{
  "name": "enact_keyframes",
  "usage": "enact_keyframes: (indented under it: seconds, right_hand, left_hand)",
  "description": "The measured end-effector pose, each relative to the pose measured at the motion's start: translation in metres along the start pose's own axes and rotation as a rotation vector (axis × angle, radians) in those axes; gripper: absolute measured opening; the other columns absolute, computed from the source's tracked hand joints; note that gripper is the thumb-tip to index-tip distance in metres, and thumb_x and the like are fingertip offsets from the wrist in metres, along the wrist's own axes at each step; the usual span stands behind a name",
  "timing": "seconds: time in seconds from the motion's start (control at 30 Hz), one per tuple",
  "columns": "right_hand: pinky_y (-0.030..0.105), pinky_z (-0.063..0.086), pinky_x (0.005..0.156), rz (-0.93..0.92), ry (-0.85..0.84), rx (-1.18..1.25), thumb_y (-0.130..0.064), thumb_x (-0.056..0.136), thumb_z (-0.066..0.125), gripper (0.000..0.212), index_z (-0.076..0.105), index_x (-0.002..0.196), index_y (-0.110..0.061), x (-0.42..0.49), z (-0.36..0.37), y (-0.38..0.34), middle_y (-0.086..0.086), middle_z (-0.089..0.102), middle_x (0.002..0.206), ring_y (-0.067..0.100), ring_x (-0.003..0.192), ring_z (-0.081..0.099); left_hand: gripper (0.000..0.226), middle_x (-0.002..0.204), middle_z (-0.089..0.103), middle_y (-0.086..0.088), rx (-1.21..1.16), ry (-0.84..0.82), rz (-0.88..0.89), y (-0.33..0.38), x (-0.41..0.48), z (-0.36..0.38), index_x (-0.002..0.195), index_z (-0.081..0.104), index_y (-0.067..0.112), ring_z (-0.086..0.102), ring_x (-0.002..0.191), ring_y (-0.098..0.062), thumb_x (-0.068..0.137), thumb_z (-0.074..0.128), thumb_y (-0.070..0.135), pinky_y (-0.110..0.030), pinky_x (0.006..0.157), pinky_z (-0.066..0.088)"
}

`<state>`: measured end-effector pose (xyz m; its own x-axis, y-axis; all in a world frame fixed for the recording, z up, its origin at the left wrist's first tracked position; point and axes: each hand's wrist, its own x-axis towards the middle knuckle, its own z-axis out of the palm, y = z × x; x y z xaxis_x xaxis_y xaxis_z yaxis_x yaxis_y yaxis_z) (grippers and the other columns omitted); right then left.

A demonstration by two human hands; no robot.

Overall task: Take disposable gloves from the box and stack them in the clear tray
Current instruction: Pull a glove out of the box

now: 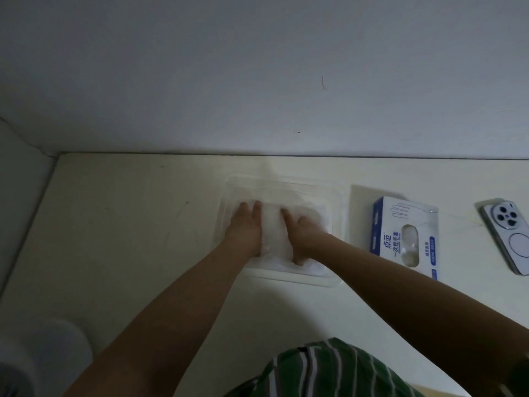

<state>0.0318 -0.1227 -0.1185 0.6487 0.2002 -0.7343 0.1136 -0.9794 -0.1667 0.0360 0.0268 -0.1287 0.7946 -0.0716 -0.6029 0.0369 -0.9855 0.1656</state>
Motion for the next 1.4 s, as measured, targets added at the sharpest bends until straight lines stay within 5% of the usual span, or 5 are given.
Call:
enact_keyframes:
  seconds: [0.43,0.63,0.8,1.0,1.4]
  right_hand:
    - [0.039,0.041,0.104,-0.078,0.088,0.075,-0.027,0.088,0.069,0.099,-0.002,0.155,-0.011,-0.026,-0.005,0.001,0.024,0.02,0.153,0.038,0.132,0.041]
    - [0.03,0.051,0.084,-0.378,0.569,0.29,-0.023,0.091,0.062,0.035,0.059,0.126,-0.017,-0.085,-0.053,0.025,0.004,0.061,0.111,0.014,0.087,0.06]
    - [0.036,0.053,0.075,-0.25,0.839,0.472,-0.014,0.088,0.059,0.016,0.071,0.099,-0.014,-0.114,-0.068,0.092,0.001,0.07,0.088,0.016,0.077,0.063]
    - [0.026,0.049,0.064,0.127,0.706,0.449,-0.015,0.091,0.058,0.014,0.068,0.101,-0.017,-0.124,-0.008,0.195,0.003,0.069,0.096,0.015,0.076,0.061]
    - [0.03,0.041,0.059,0.144,0.627,0.046,-0.029,0.088,0.062,0.033,0.056,0.12,-0.02,-0.095,0.038,0.211,0.0,0.044,0.087,0.025,0.074,0.061]
  left_hand:
    - [0.086,0.149,0.013,-0.021,-0.007,-0.001,-0.103,0.017,-0.03,-0.012,0.15,0.017,0.009,0.035,0.131,-0.039,0.085,0.069,0.027,-0.041,0.104,0.038]
    - [0.027,0.114,0.056,-0.008,-0.081,0.469,0.085,0.058,-0.055,-0.048,0.118,0.057,0.015,0.059,0.101,-0.025,0.092,0.056,0.021,-0.033,0.078,0.047]
    - [0.016,0.098,0.064,-0.001,-0.206,0.597,0.338,0.139,-0.064,-0.059,0.105,0.058,0.019,0.061,0.086,-0.023,0.09,0.054,0.023,-0.032,0.071,0.047]
    - [0.024,0.087,0.057,0.005,-0.216,0.49,0.509,0.216,-0.057,-0.019,0.111,0.052,0.018,0.05,0.07,-0.014,0.089,0.059,0.019,-0.018,0.051,0.027]
    - [0.064,0.113,0.059,-0.008,-0.175,0.069,0.425,0.242,-0.026,0.035,0.126,0.035,0.018,0.06,0.093,-0.029,0.079,0.073,0.04,-0.037,0.079,0.047]
